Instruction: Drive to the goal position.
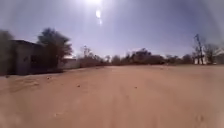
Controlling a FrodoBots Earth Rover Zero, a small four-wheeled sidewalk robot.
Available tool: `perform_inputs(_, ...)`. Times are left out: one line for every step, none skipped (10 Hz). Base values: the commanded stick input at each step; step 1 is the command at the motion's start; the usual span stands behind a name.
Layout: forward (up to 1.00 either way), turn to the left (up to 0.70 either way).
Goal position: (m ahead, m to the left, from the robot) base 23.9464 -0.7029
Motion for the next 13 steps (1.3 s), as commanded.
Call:
perform_inputs(0.85, 0.00)
perform_inputs(0.85, 0.00)
perform_inputs(0.85, 0.00)
perform_inputs(0.85, 0.00)
perform_inputs(0.85, 0.00)
perform_inputs(0.85, 0.00)
perform_inputs(0.85, 0.00)
perform_inputs(0.85, 0.00)
perform_inputs(0.85, 0.00)
perform_inputs(0.85, 0.00)
perform_inputs(0.85, -0.03)
perform_inputs(0.85, -0.20)
perform_inputs(0.85, -0.34)
